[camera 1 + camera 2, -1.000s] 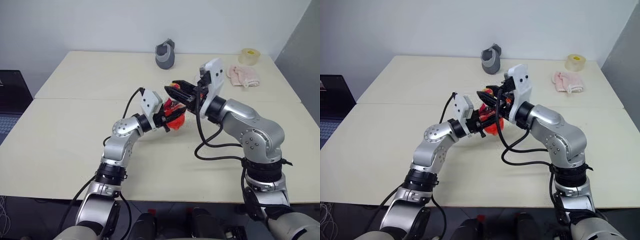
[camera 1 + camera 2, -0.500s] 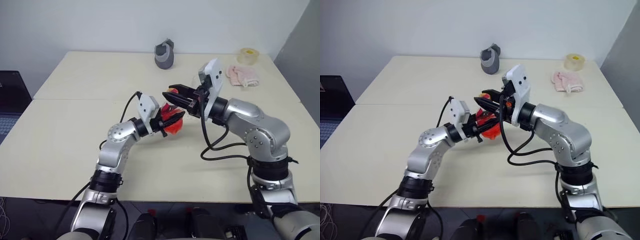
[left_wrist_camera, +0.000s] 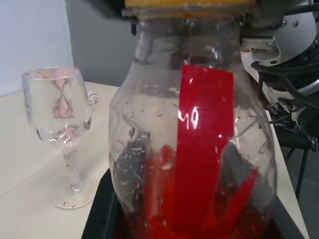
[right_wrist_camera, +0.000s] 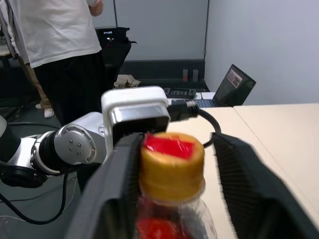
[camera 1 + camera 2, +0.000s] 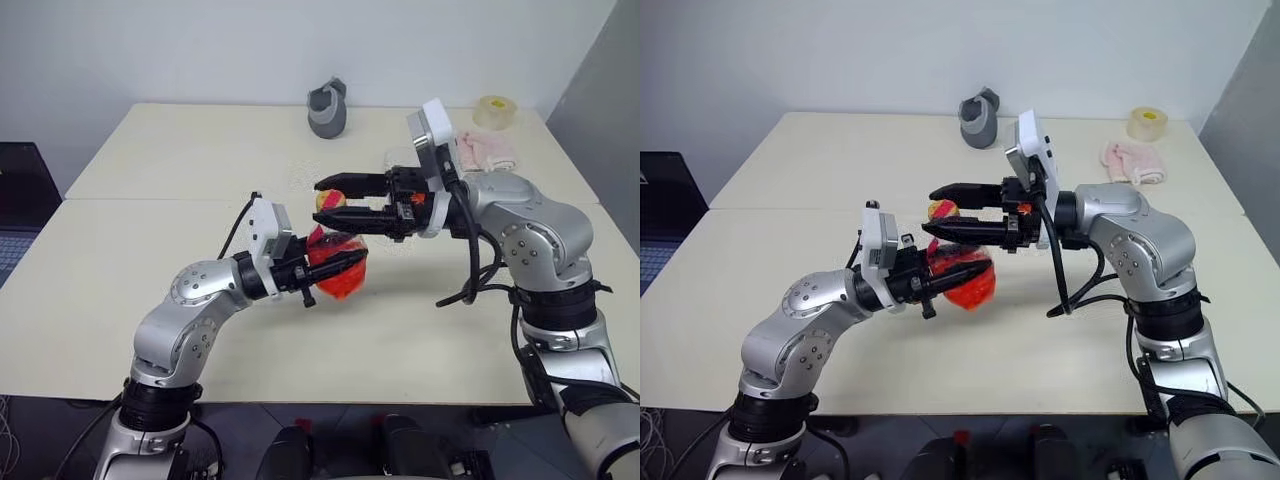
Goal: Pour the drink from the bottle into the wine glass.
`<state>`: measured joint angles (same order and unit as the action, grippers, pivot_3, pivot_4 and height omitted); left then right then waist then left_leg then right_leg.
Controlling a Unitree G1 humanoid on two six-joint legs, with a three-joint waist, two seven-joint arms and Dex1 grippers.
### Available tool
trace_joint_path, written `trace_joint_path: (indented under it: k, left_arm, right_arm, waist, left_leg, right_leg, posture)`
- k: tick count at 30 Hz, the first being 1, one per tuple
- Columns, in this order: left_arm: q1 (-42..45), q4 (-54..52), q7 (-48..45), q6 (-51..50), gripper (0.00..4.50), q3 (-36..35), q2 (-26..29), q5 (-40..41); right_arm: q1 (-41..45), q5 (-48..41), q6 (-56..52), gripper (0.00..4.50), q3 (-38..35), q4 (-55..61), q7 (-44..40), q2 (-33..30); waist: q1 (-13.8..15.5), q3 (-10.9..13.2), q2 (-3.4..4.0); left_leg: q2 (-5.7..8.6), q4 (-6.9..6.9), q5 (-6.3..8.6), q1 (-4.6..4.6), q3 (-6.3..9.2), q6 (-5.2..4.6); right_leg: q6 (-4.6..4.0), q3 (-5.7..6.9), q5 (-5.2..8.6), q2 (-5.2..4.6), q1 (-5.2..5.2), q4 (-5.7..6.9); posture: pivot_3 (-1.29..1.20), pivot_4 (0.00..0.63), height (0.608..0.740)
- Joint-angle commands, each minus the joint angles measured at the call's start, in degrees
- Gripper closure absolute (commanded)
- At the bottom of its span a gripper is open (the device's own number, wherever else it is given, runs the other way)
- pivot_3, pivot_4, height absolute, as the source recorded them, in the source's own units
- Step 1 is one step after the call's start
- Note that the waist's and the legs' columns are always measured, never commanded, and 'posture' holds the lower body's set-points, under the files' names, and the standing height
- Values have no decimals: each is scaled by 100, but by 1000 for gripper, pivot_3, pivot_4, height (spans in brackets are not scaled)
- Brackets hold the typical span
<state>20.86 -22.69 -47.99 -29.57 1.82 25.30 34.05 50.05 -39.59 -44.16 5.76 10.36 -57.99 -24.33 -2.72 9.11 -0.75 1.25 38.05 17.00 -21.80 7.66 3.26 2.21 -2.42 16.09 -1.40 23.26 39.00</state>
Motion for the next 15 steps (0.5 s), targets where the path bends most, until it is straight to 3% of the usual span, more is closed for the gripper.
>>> trace_joint_path:
  k: [1,3,8,15]
  left_arm:
    - [1,-260,79,66,3096,-94,35,74]
    - [-8,-225,115,63,3096,-94,60,38]
    - [53,233,330,50,3096,-211,108,-127]
    - [507,1433,496,738,3209,-118,-75,-779]
  right_arm:
    - [21,-188,-109,823,-210,215,2,-147]
    - [-44,-276,-241,54,-285,384,70,-248]
    - [-302,-653,-719,20,-551,936,430,-509]
    - [-578,-372,-692,0,-694,1384,1725,-218]
  waist:
    - [6,1,1]
    - [17,1,1]
    - [61,1,1]
    - [83,1,2]
  left_leg:
    - [0,0,0,0,-1,0]
    - [0,-1,0,0,-1,0]
    - [0,-1,1,-2,-1,-1]
    - [2,-1,-1,-1,-2,1]
  right_leg:
    - [0,0,0,0,1,0]
    - [0,0,0,0,1,0]
    - [0,-1,0,-3,1,-1]
    - [0,0,0,3,2,1]
  posture:
    - [0,150,740]
    - [0,150,740]
    - [0,150,740]
    - [0,150,740]
